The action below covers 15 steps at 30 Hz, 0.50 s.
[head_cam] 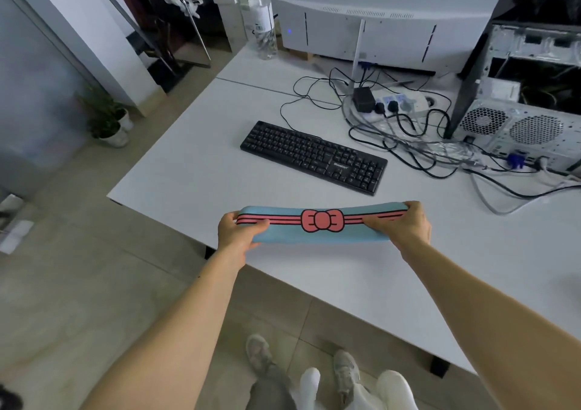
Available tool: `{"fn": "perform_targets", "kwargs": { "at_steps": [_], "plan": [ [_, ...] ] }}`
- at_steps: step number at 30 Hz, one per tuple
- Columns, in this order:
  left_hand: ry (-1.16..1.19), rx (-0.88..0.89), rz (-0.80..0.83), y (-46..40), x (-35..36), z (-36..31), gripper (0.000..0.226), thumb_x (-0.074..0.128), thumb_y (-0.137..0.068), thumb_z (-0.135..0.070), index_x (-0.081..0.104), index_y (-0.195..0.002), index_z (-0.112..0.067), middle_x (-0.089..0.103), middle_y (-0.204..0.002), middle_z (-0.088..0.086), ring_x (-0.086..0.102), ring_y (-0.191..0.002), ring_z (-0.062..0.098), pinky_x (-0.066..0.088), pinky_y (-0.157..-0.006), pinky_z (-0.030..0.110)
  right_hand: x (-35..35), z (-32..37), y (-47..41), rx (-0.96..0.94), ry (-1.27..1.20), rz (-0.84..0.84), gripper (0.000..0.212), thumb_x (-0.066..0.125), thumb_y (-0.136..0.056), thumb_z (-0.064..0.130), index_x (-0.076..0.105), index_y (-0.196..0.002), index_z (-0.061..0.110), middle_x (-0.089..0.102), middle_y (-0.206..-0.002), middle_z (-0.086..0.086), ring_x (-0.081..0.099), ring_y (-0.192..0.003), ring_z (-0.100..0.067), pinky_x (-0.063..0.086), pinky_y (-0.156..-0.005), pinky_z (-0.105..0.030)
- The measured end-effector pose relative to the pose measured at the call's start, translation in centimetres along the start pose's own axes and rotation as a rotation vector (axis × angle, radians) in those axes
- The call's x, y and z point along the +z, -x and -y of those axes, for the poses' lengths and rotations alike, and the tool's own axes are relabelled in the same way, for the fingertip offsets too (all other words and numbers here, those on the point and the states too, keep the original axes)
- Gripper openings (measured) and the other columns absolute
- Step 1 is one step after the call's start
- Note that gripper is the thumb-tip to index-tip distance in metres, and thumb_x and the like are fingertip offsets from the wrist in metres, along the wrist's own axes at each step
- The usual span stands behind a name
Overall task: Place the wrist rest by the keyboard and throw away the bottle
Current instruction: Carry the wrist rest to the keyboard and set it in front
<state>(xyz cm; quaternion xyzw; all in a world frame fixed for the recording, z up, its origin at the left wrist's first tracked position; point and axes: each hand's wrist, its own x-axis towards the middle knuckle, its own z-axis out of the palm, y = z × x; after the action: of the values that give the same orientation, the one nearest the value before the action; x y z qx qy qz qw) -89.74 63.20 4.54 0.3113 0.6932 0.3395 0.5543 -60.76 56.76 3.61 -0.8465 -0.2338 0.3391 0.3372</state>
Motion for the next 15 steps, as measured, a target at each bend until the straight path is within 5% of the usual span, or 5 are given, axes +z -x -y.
{"fn": "perform_targets", "kwargs": {
  "at_steps": [8,12,15],
  "plan": [
    [-0.151,-0.024,0.121,-8.0,-5.6,-2.6,0.058,0.082,-0.069,-0.003,0.053,-0.119,-0.008,0.066,-0.110,0.009,0.065,-0.092,0.023,0.054,-0.091,0.047,8.3,3.4,0.9,0.072,-0.006,-0.071,0.087,0.091,-0.052,0.030,0.049,-0.126,0.008,0.060,-0.117,-0.009,0.057,-0.108,-0.025,0.050,-0.092,-0.037],
    [-0.220,-0.028,0.159,-11.4,-7.2,-3.2,0.060,0.084,-0.068,-0.006,0.054,-0.121,-0.007,0.067,-0.108,0.008,0.066,-0.094,0.024,0.056,-0.082,0.041,11.3,3.9,1.1,0.115,-0.009,-0.111,0.080,0.091,-0.052,0.028,0.051,-0.119,0.010,0.062,-0.112,-0.008,0.057,-0.099,-0.022,0.049,-0.082,-0.031],
    [-0.254,-0.024,0.171,-13.4,-7.6,-3.3,0.057,0.083,-0.069,-0.006,0.055,-0.118,-0.006,0.066,-0.100,0.004,0.066,-0.091,0.023,0.055,-0.073,0.036,13.1,4.2,0.6,0.133,0.003,-0.124,0.085,0.092,-0.051,0.030,0.050,-0.122,0.010,0.062,-0.113,-0.008,0.058,-0.103,-0.024,0.051,-0.089,-0.035]
  ]
}}
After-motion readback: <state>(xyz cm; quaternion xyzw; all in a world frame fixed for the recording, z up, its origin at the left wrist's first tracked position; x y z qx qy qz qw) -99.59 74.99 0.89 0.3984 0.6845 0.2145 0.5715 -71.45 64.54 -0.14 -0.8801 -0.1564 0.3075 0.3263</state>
